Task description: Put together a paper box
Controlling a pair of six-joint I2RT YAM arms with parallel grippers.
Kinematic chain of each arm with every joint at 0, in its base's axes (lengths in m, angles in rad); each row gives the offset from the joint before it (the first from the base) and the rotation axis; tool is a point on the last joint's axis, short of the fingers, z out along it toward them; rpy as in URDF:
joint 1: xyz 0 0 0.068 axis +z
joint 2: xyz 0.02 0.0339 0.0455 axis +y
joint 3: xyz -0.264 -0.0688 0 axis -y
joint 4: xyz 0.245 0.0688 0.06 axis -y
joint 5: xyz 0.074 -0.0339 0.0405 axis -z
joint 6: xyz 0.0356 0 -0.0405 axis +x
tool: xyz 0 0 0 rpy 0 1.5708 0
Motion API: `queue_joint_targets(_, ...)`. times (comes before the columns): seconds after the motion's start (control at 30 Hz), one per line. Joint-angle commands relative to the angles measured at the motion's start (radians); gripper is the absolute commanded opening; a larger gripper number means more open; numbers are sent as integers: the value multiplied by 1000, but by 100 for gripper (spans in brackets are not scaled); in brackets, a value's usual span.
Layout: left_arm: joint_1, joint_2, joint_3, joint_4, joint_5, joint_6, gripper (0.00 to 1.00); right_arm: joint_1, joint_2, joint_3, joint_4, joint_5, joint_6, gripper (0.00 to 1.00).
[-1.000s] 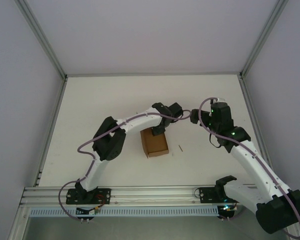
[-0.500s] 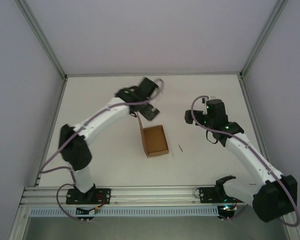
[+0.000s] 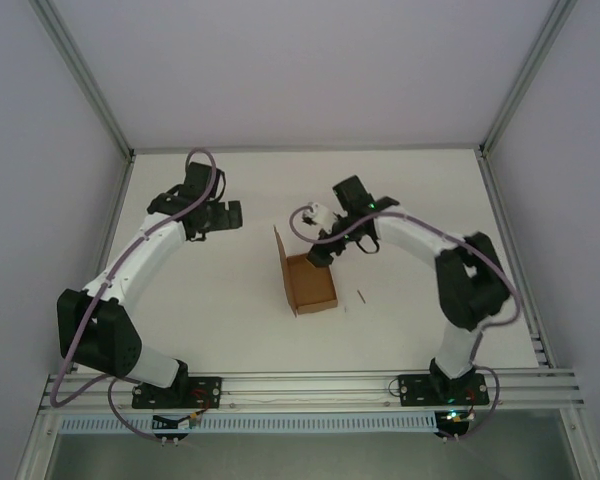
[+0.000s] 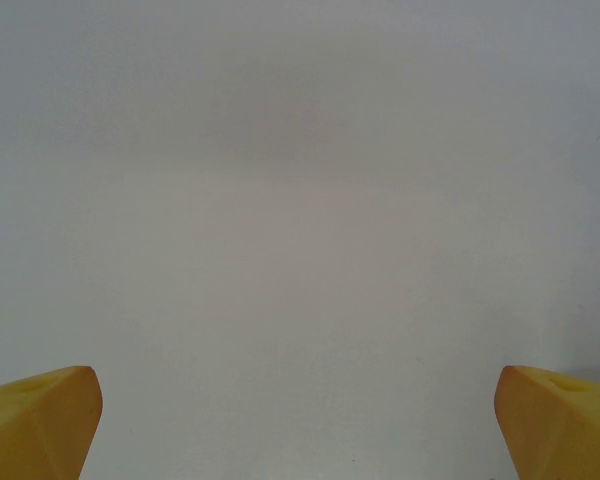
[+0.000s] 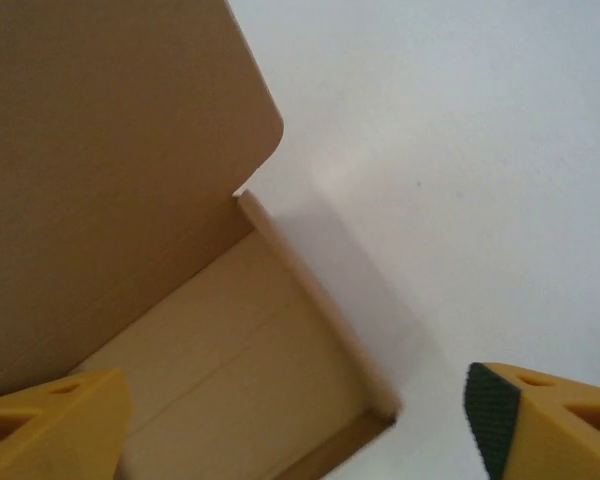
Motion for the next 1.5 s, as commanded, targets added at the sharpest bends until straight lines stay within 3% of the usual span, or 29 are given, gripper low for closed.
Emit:
queue_joint_targets(0.0, 10, -42, -27, 32, 61, -58, 100, 3, 90, 131, -181, -84, -154, 79)
queue_joint_targets(0.37, 13, -14, -25, 30, 83, -53, 100, 33, 246, 235, -204, -23, -138, 70)
queue_joint_targets(0.6, 14, -35, -26, 6, 45, -56, 100, 51, 260, 202, -81, 103, 9, 23)
queue_joint_targets(0.83, 13, -55, -20, 6, 33, -62, 100, 66, 157, 49, 114, 325, 340, 5)
queue_joint_targets(0.93, 13, -67, -17, 6, 8, -74, 100, 98, 129, 23, 95, 534, 604, 5)
queue_joint_targets(1.07, 14, -79, -12, -3, -27, -96, 100, 155, 125, 33, -115, 810, 1021, 5)
queue_joint_targets(1.17, 13, -84, -12, -2, -26, -98, 100, 200, 140, 40, -249, 862, 1279, 5)
queue_joint_targets(1.3, 13, -84, -16, 17, 19, -73, 100, 253, 154, 75, -339, 906, 1415, 7)
queue_joint_targets(1.33, 13, -86, -18, 23, 38, -60, 100, 260, 150, 83, -359, 928, 1434, 14)
queue_joint_targets(1.47, 13, -96, -65, 119, 147, 30, 100, 265, 112, 79, -335, 942, 1425, 28)
